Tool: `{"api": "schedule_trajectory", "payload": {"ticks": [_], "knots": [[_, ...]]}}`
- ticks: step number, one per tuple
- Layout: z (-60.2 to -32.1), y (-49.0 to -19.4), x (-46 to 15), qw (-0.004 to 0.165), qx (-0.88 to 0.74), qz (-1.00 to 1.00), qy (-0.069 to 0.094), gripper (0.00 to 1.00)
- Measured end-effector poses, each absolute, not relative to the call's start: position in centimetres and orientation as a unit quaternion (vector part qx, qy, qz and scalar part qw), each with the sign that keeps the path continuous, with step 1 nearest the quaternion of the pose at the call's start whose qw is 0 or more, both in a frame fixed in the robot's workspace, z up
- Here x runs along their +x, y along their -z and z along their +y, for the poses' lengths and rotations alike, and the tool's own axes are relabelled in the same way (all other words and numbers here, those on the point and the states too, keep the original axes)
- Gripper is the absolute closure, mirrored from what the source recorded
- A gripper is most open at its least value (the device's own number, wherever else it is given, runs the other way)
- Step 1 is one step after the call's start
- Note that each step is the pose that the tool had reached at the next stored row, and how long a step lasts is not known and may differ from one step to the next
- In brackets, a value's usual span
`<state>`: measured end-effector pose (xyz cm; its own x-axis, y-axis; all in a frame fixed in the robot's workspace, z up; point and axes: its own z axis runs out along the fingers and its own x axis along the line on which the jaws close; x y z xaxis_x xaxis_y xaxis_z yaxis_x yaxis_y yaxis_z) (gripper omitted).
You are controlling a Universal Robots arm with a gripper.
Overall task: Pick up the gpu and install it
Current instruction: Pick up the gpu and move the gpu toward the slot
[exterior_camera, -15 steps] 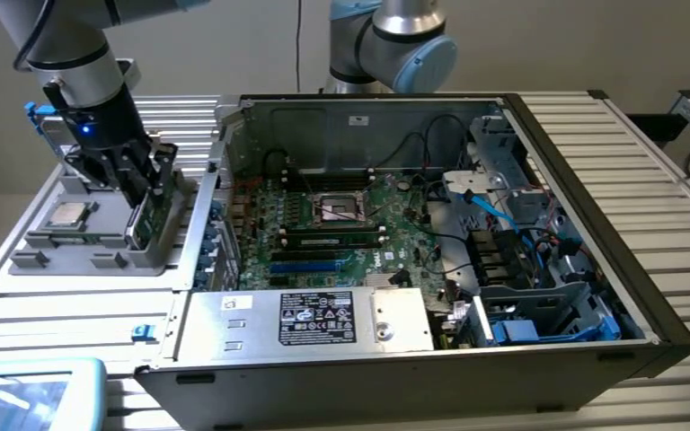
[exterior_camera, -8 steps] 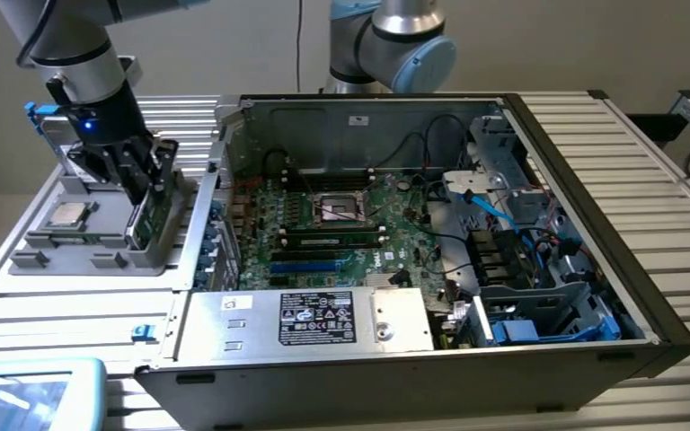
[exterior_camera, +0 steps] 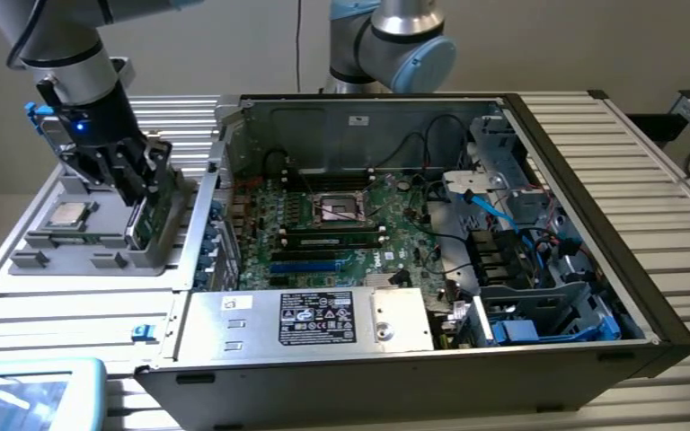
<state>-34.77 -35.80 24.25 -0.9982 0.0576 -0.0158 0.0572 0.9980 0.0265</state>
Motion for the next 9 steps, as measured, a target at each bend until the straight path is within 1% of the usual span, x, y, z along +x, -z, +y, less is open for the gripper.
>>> {"api": "schedule_trajectory", "payload": {"ticks": [9], "knots": [[-36.18, -24.21, -34.24, 0.008, 0.029, 0.999, -0.013, 0.60]]}}
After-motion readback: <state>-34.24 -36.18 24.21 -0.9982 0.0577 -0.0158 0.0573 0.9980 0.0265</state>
